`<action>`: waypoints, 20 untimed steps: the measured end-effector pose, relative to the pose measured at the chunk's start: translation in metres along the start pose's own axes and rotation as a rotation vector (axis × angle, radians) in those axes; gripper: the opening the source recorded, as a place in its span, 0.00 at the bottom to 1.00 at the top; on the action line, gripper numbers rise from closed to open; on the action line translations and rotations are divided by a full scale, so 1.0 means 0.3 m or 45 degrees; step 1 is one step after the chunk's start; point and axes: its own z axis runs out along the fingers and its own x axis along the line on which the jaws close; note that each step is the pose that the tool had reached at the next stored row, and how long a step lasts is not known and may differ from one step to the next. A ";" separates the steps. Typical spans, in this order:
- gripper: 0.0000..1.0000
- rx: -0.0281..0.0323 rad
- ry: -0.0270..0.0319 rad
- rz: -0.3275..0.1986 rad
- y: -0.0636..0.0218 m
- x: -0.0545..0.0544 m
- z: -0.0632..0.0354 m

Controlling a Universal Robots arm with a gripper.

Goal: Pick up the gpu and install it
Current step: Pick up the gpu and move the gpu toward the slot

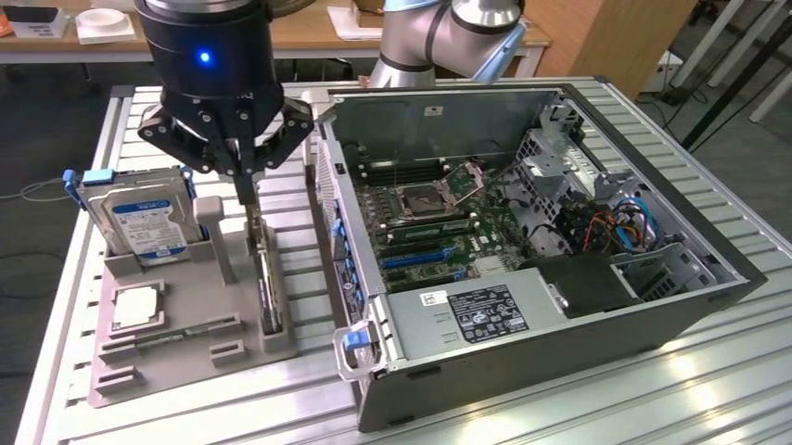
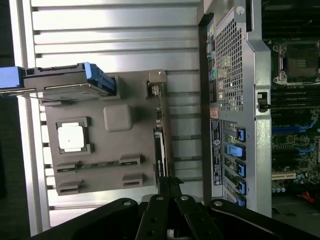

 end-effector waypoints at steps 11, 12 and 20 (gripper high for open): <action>0.10 0.0272 -0.0026 -0.001 0.012 -0.004 0.026; 0.10 0.0273 -0.0025 -0.001 0.012 -0.004 0.026; 0.10 0.0056 -0.0011 0.000 0.011 -0.008 0.026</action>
